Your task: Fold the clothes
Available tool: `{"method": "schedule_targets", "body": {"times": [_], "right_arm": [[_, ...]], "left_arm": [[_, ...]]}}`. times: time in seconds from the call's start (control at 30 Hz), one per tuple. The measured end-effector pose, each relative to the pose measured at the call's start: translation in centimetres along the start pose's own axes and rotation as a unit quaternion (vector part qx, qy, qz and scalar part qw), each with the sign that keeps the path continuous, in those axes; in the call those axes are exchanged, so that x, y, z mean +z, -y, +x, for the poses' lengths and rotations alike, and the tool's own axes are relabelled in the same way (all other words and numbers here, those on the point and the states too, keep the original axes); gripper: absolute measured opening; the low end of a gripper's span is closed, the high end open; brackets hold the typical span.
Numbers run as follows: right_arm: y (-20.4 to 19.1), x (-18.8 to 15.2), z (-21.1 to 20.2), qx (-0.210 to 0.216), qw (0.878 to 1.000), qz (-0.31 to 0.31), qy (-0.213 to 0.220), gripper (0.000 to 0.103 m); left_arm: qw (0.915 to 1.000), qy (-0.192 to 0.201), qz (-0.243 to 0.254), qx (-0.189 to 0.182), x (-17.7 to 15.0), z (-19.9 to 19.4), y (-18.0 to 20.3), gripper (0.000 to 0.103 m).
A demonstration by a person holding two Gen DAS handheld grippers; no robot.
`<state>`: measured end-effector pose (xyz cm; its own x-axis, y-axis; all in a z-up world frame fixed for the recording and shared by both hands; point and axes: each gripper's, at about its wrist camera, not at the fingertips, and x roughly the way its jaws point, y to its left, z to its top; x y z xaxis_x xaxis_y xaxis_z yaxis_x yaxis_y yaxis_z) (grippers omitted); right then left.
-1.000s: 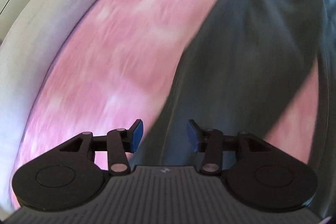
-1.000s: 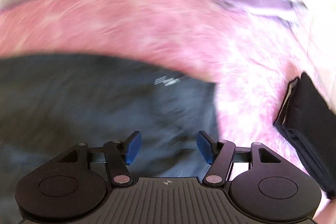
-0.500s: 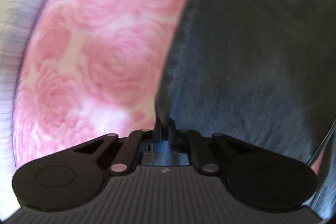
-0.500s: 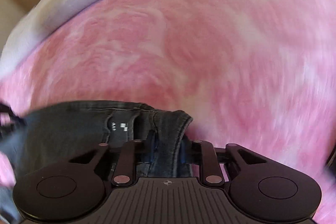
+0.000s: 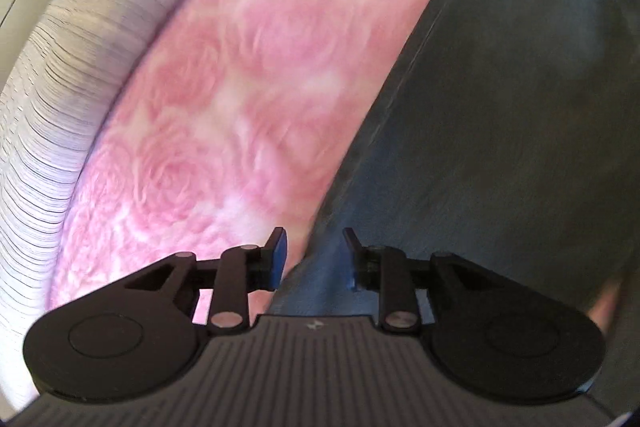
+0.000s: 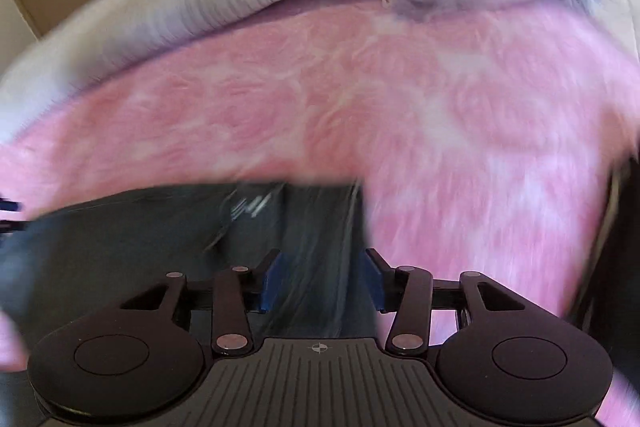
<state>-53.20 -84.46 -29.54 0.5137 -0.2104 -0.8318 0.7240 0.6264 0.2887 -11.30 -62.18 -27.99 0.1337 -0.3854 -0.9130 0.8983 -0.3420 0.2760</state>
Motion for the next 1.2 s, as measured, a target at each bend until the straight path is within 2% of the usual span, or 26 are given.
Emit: {"method": "schedule_targets", "body": {"times": [0.07, 0.17, 0.23, 0.3, 0.33, 0.4, 0.47, 0.5, 0.57, 0.67, 0.73, 0.77, 0.83, 0.9, 1.0, 1.13, 1.2], "right_arm": [[-0.1, -2.6, -1.0, 0.014, 0.999, 0.002, -0.033, 0.047], [0.3, -5.1, -0.4, 0.021, 0.998, -0.01, -0.064, 0.047], [1.1, -5.6, 0.5, 0.026, 0.998, -0.005, -0.064, 0.047], [1.9, -5.4, 1.7, 0.054, 0.997, 0.019, -0.06, 0.047], [1.9, -5.2, 1.8, 0.056, 0.996, 0.02, -0.066, 0.041], [1.7, -4.8, 1.8, 0.051, 0.995, 0.012, -0.082, 0.012], [1.7, -4.1, 1.0, 0.04, 0.995, 0.0, -0.089, 0.006], [1.8, -3.4, 0.0, 0.028, 0.996, -0.009, -0.085, 0.005], [2.4, -2.2, -2.1, 0.018, 0.997, -0.017, -0.077, 0.004], [3.2, -1.8, -2.5, 0.03, 0.994, -0.045, -0.093, 0.005], [3.0, -2.8, -0.3, 0.017, 0.991, -0.068, -0.114, 0.005], [3.2, -3.3, 0.6, 0.016, 0.99, -0.069, -0.12, 0.006], [4.1, -3.6, 0.1, 0.022, 0.994, -0.037, -0.1, 0.009], [4.6, -4.1, -1.9, 0.022, 0.997, -0.006, -0.07, 0.034], [4.8, -5.6, -5.7, 0.025, 0.999, 0.028, -0.024, 0.037], [4.3, -9.1, -6.9, 0.039, 0.997, 0.044, -0.044, 0.039], [4.1, -10.4, -6.1, 0.036, 0.997, 0.031, -0.067, 0.039]], "left_arm": [[0.9985, 0.031, 0.005, -0.044, 0.9, -1.7, 2.9, 0.026], [0.9906, 0.065, 0.046, -0.11, 2.7, -2.8, 8.6, 0.026], [0.9822, 0.083, 0.08, -0.148, 3.8, -2.8, 12.5, 0.027], [0.9772, 0.09, 0.103, -0.162, 5.0, -2.3, 15.8, 0.024], [0.9753, 0.094, 0.114, -0.164, 5.5, -2.1, 17.3, 0.022], [0.9742, 0.09, 0.13, -0.161, 6.6, -1.5, 18.8, 0.016], [0.9729, 0.086, 0.145, -0.158, 7.7, -0.9, 20.3, 0.012], [0.972, 0.091, 0.138, -0.168, 8.3, -0.8, 20.2, 0.012], [0.968, 0.109, 0.128, -0.186, 9.5, -1.2, 20.3, 0.018], [0.9671, 0.101, 0.136, -0.19, 10.5, -0.2, 21.3, 0.019], [0.9678, 0.081, 0.138, -0.194, 10.9, 1.0, 22.0, 0.02], [0.9675, 0.08, 0.14, -0.195, 10.9, 0.9, 21.9, 0.02], [0.967, 0.085, 0.139, -0.196, 10.9, 0.1, 21.5, 0.024], [0.9668, 0.095, 0.132, -0.197, 11.0, -1.0, 20.7, 0.024], [0.9578, 0.119, 0.102, -0.241, 12.5, -2.5, 20.1, 0.026], [0.9407, 0.129, 0.107, -0.295, 16.1, -1.7, 22.3, 0.031], [0.9357, 0.112, 0.125, -0.31, 17.2, -0.4, 23.9, 0.031]]}}
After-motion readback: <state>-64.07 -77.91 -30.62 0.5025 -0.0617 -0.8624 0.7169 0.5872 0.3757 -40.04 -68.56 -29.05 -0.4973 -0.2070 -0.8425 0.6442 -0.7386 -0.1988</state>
